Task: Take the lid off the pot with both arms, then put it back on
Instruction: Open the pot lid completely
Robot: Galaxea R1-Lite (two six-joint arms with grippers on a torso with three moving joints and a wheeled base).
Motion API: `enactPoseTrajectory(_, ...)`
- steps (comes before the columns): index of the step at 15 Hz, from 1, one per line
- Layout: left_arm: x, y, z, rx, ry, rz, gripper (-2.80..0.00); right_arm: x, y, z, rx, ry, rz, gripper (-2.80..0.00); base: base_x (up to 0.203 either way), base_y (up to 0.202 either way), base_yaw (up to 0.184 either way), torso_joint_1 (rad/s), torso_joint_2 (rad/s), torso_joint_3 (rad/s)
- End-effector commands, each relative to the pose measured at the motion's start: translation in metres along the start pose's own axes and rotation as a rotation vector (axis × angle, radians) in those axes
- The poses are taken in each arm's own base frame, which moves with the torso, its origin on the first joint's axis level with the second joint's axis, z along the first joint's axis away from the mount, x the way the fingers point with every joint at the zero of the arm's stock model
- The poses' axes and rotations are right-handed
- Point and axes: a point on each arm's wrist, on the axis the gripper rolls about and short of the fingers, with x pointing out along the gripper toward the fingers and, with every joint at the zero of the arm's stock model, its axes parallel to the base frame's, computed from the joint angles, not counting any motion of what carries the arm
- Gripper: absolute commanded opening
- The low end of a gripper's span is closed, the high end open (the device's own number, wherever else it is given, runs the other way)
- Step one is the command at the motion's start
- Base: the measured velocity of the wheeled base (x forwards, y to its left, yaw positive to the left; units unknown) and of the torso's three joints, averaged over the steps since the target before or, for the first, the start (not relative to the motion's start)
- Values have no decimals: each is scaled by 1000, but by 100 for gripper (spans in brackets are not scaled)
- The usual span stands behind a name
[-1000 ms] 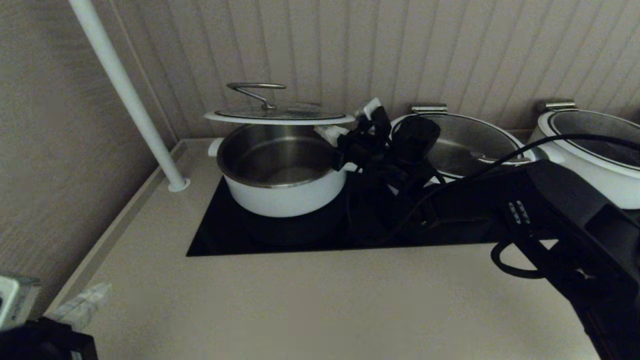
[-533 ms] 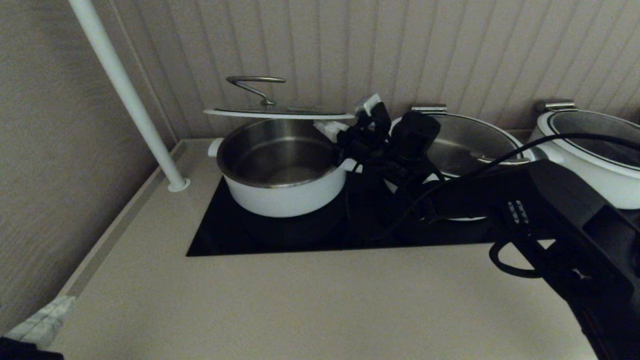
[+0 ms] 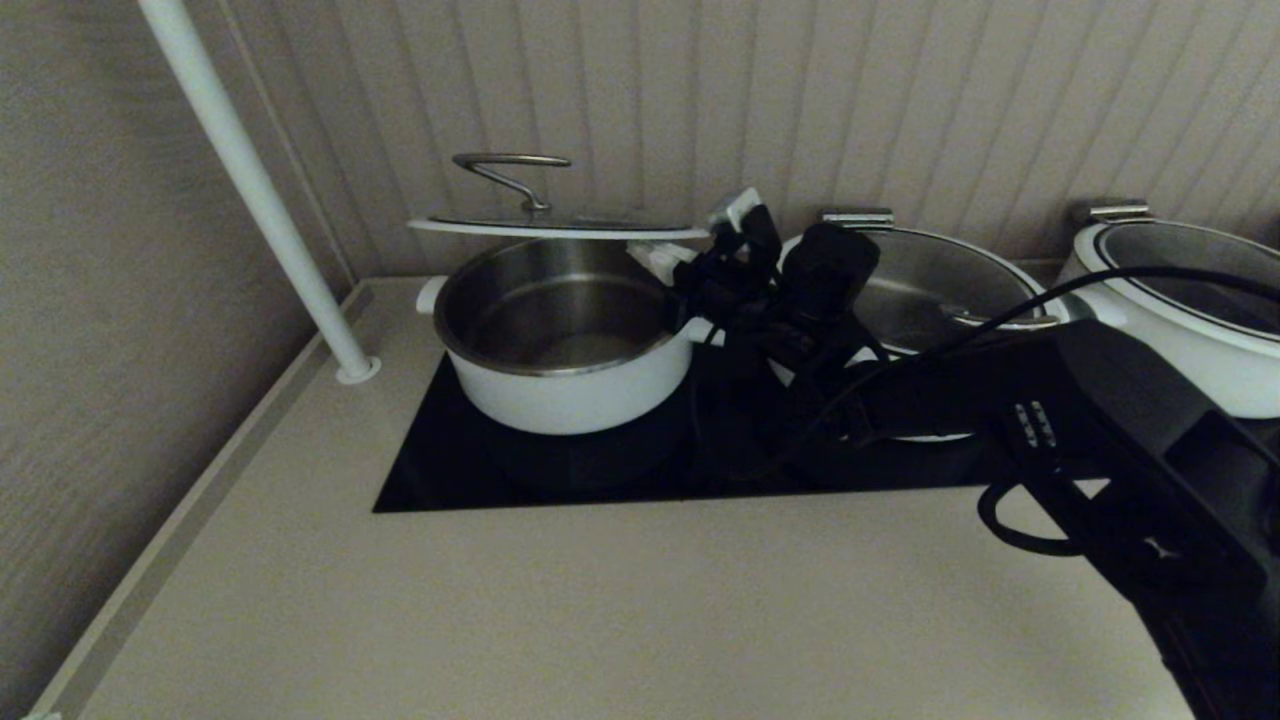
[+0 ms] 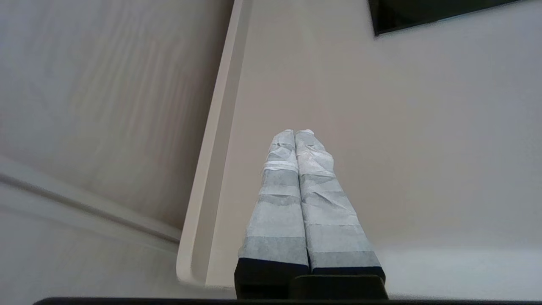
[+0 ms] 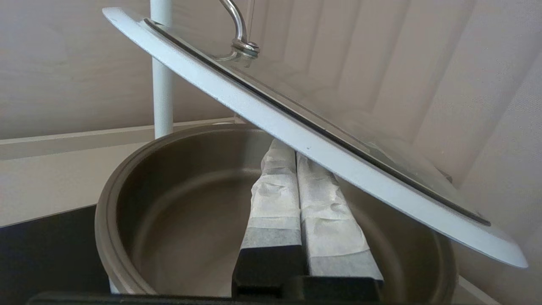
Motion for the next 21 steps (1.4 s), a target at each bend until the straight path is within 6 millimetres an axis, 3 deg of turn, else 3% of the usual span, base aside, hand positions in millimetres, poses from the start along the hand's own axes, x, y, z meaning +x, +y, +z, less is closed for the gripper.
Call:
enactPoseTrajectory(1, -3, 1, -1, -11, -27, 6, -280, 2, -1, 0, -3, -5, 2, -280, 0, 0, 0, 0, 0, 0)
enactPoseTrajectory(6, -4, 2, 3, -15, -40, -6, -280, 6, -2, -2, -5, -8, 2, -280, 0, 0, 0, 0, 0, 0)
enactPoseTrajectory(10, 3, 5, 36, -15, -68, -124, -280, 6, -1, -4, -3, -5, 3, -280, 0, 0, 0, 0, 0, 0)
enactPoseTrajectory(16, 36, 4, 97, -63, -31, -261, -280, 6, -1, -4, -4, -7, 3, -280, 0, 0, 0, 0, 0, 0)
enactPoseTrajectory(21, 79, -6, 134, -75, -101, -293, -280, 6, -1, -6, -4, -4, 4, -280, 0, 0, 0, 0, 0, 0)
